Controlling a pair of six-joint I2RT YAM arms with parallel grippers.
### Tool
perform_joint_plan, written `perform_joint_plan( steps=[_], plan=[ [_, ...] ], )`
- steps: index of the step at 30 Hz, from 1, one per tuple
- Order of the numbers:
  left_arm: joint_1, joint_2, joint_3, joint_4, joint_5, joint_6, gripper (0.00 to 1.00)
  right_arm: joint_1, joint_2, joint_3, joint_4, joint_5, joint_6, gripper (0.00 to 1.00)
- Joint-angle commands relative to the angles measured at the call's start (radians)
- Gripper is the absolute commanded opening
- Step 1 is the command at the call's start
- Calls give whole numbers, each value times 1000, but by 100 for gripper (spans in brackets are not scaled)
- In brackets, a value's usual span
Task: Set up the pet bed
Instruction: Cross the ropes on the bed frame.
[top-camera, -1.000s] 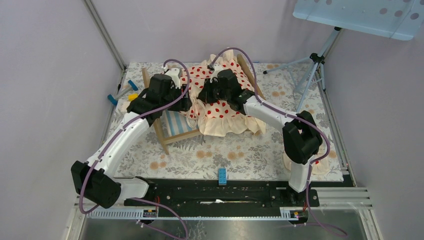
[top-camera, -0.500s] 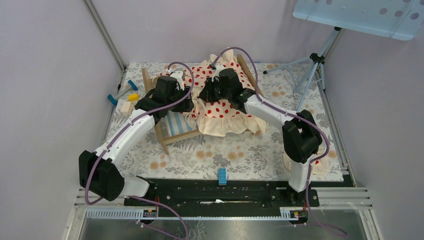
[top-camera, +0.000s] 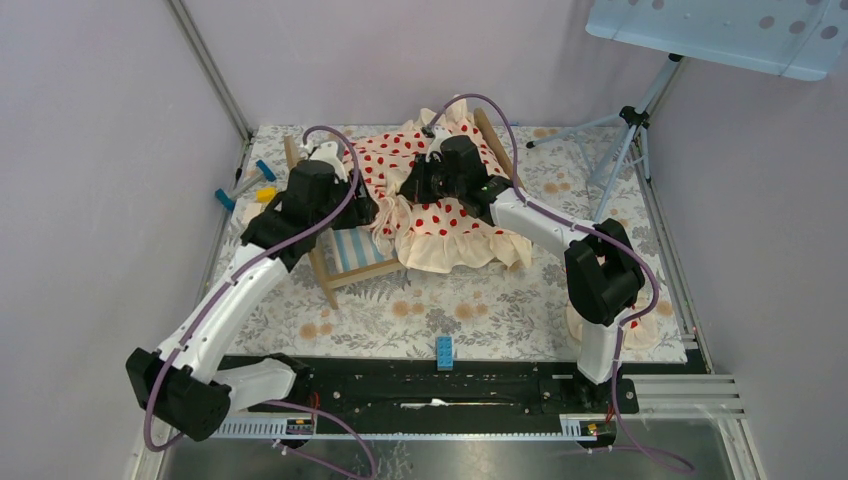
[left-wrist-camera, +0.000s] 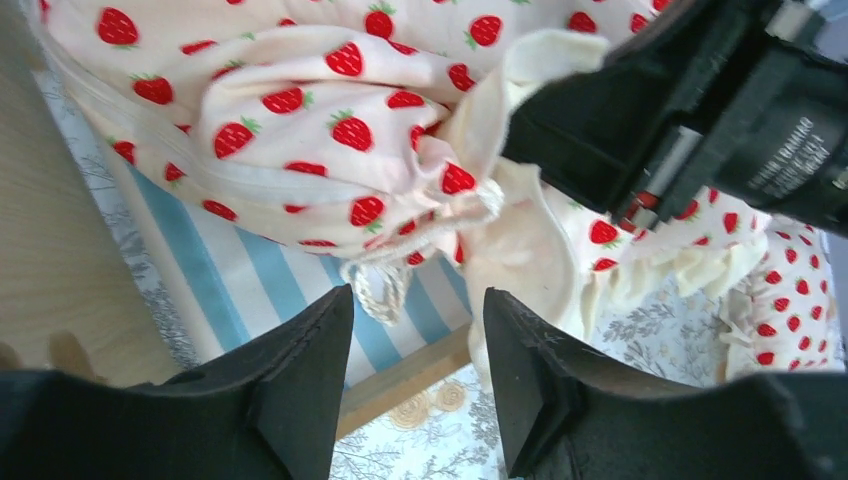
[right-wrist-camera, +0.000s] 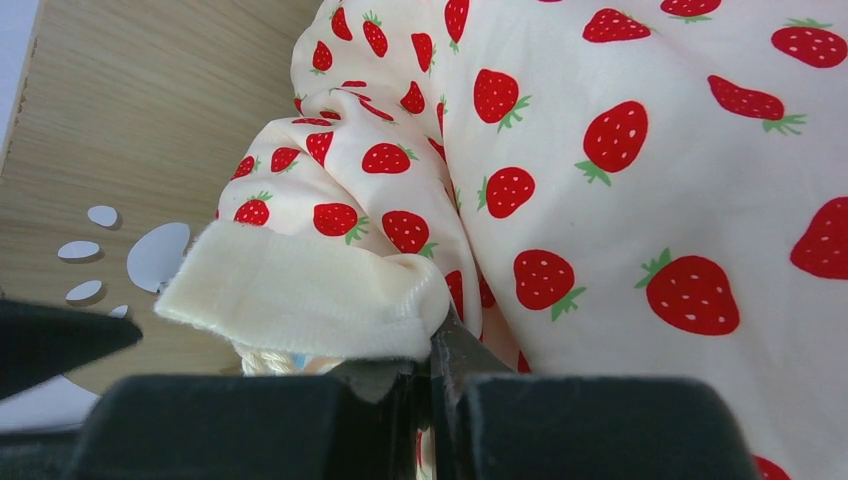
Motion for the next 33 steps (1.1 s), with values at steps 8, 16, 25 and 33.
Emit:
perform_joint_plan(
  steps=[8,16,25,33],
  plan=[
    [-119,41,-112,78,-128,-79,48,-16,8,34,10,-20,15,0],
    [-107,128,-80,94,-197,-49,47,-17,12,39,8,-26,13,0],
    [-80,189,-64,120,-234,-11,41,-17,18,44,8,-34,20,0],
    [-60,218,-78,153,-228,10,40,-18,23,43,6,-42,21,0]
  ],
)
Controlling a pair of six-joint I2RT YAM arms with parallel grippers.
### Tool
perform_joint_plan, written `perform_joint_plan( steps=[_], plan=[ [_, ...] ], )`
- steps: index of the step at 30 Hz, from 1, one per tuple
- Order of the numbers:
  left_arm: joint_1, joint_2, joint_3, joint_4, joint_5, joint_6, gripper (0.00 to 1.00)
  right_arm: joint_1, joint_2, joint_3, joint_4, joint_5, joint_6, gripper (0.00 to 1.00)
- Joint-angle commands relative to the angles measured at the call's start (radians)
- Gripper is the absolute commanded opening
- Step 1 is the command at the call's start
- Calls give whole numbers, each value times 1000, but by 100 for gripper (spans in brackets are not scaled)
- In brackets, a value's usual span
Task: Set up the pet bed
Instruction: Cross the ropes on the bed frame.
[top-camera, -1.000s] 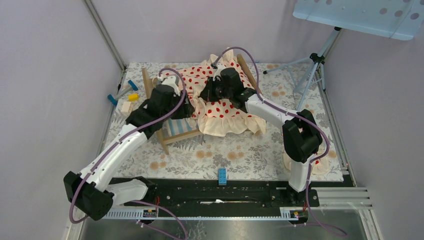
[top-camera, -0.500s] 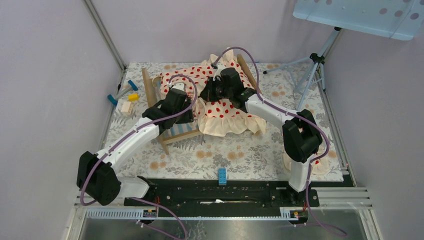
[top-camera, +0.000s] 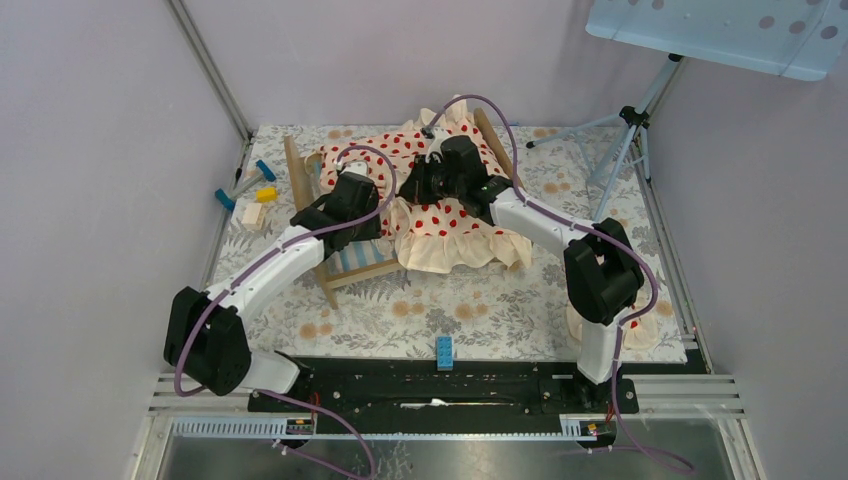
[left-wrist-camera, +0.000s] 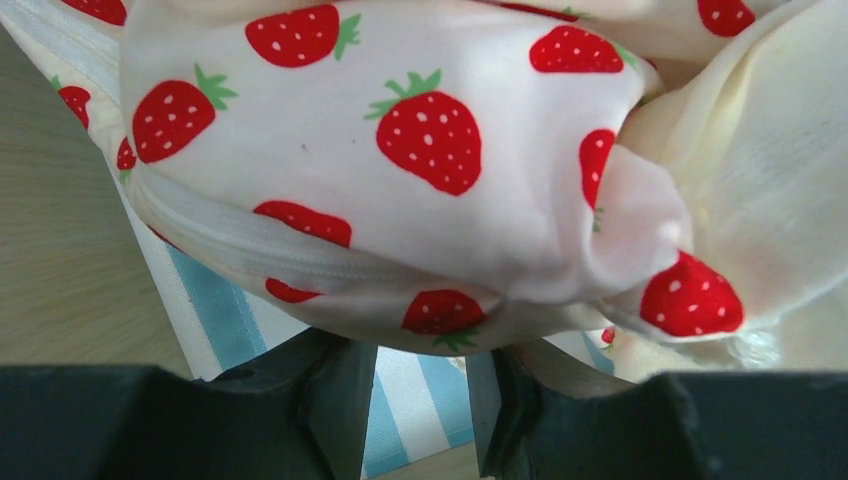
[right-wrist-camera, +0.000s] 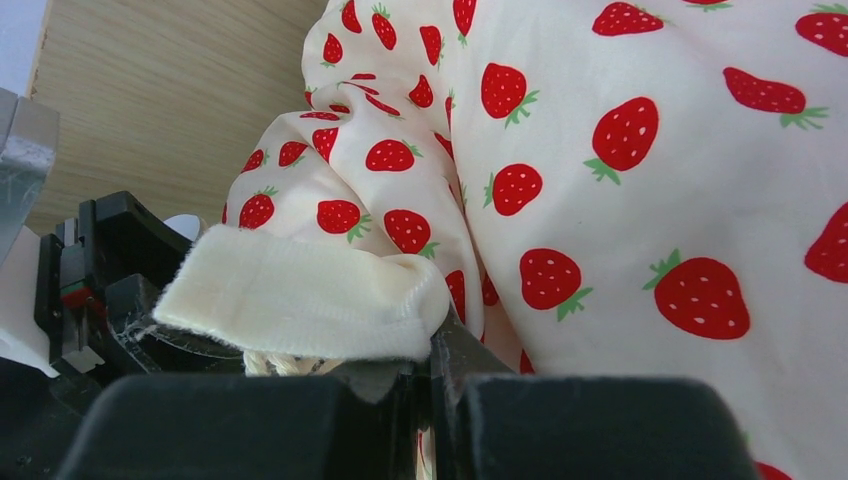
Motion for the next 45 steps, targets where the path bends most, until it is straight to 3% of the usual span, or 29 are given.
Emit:
perform_joint_plan(
  steps=[1,12,18,20,31,32,37,40,45],
  plan=[
    [13,12,22,77,-14,27,40,-14,20,42,5,-11,6,0],
    [19,49,-19,141,42,34,34,-16,21,41,2,-16,5,0],
    [25,46,-26,137,47,37,7,-20,17,41,-1,-18,5,0],
    [26,34,-17,120,47,41,2,-22,16,41,-2,-16,5,0],
    [28,-47,86,-75,58,62,0,-31,9,32,1,-11,12,0],
    [28,-52,80,-77,67,58,2,-31,8,32,2,-12,13,0],
    [28,-61,20,-52,87,30,46,-34,13,40,2,-17,20,0],
    [28,-57,-11,-28,102,17,50,-33,15,41,0,-19,20,0],
    [28,-36,-42,7,105,5,47,-35,16,44,-2,-25,21,0]
  ],
)
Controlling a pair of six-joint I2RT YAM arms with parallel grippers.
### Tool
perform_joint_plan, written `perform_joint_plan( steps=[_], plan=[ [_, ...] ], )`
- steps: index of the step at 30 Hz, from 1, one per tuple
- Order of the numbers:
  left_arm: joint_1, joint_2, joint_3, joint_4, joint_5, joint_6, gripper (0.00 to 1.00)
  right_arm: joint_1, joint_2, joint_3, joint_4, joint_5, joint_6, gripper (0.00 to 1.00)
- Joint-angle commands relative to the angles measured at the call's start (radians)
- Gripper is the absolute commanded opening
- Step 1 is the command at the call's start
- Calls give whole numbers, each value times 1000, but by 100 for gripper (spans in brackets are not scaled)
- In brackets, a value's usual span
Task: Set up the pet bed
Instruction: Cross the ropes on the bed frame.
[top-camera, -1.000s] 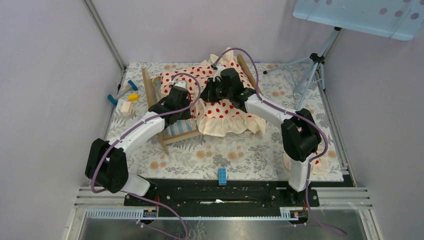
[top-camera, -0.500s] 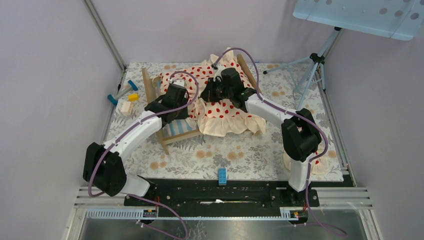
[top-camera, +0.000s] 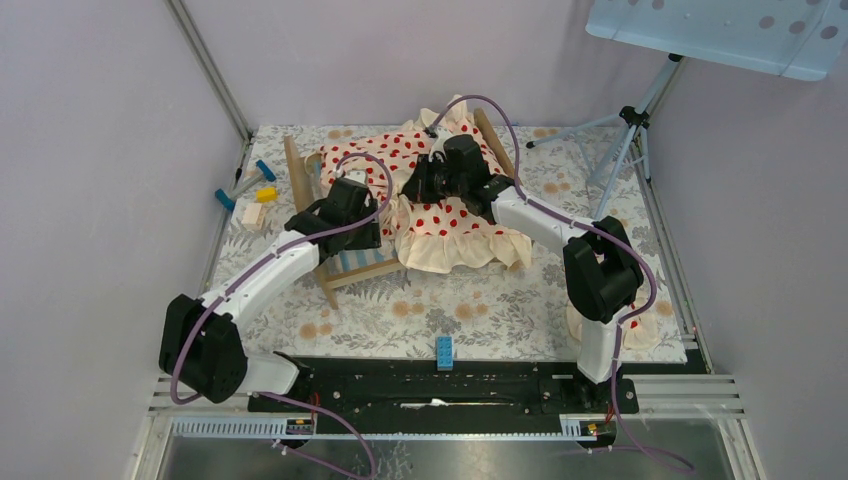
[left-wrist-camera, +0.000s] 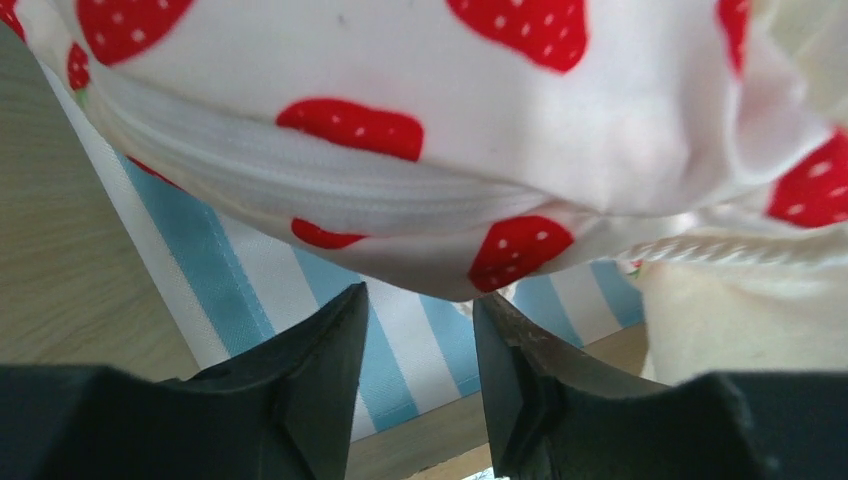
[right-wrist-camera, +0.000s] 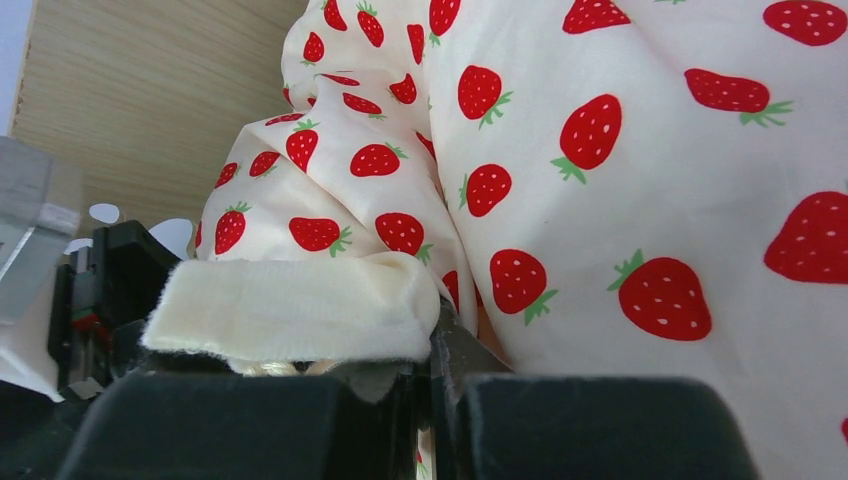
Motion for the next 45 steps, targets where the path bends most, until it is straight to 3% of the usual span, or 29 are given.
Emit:
perform_joint_plan(
  steps=[1,9,20,29,36,45],
  plan=[
    [5,6,-18,65,13,-18,45,-15,3,46,-1,-6,7,0],
    [5,49,-46,144,-8,-37,43,-18,9,51,-10,-13,2,0],
    [7,94,-25,194,-56,-26,33,-21,22,72,-30,-27,-3,0],
    [17,81,-37,223,-45,-3,10,-22,31,76,-36,-35,1,0],
    [21,43,16,117,-47,2,6,-23,31,73,-40,-26,-5,0],
    [22,-12,105,-48,75,50,7,-26,26,64,-43,-16,-14,0]
  ],
)
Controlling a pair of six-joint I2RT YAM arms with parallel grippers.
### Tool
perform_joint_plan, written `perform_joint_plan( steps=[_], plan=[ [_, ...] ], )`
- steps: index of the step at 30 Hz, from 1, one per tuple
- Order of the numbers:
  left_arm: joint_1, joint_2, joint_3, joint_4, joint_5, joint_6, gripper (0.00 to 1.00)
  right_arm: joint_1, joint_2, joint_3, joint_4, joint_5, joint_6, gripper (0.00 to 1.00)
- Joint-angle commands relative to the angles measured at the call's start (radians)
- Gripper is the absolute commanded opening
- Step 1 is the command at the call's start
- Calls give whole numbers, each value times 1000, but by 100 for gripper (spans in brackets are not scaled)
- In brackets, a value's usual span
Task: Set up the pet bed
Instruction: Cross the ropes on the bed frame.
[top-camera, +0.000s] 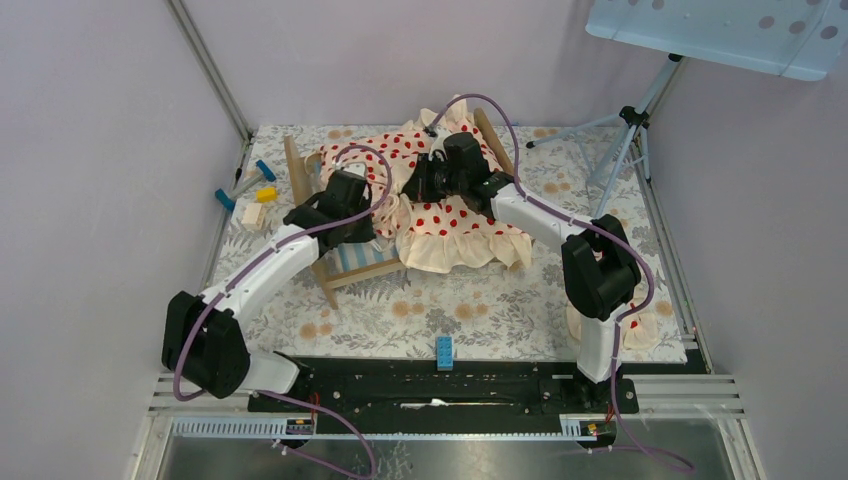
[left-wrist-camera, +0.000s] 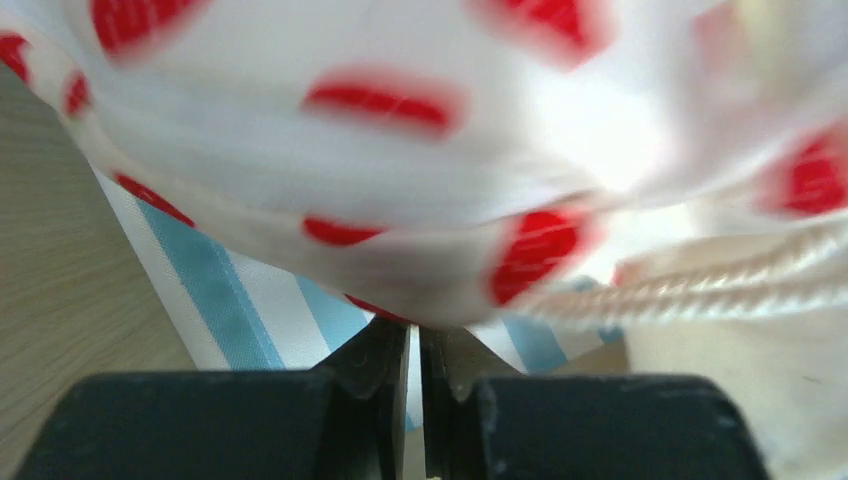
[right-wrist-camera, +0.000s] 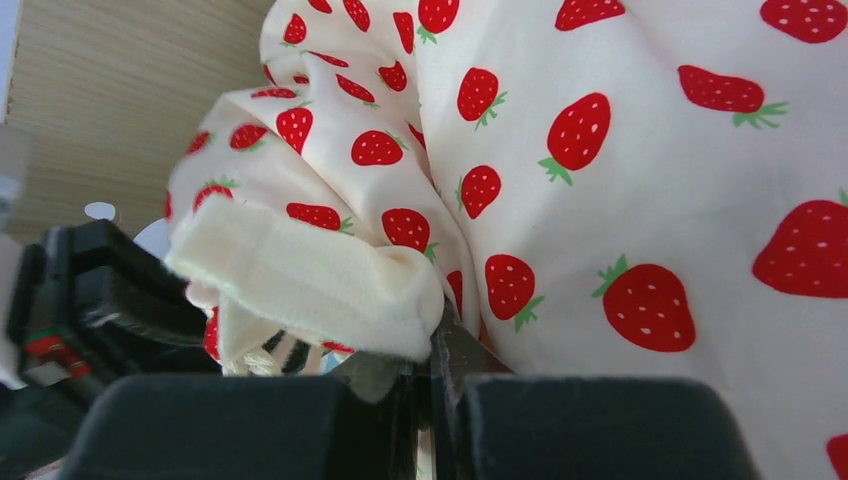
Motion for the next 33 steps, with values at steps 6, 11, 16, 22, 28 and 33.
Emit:
perform_joint_plan(
  steps=[6,11,16,22,28,33],
  plan=[
    [7,-19,236,-267,139,105,8,-20,10,26,17,4,2,0],
    [9,-14,306,-387,194,144,8,-19,22,36,21,-5,14,0],
    [9,-18,305,-459,368,181,11,-19,29,37,27,-10,14,0],
    [9,-65,292,-521,597,215,10,-18,49,45,19,-31,12,0],
    [10,-104,262,-513,651,208,6,-18,64,53,16,-43,15,0],
    [14,-118,325,-547,400,182,0,-19,66,58,15,-46,15,0]
  ],
)
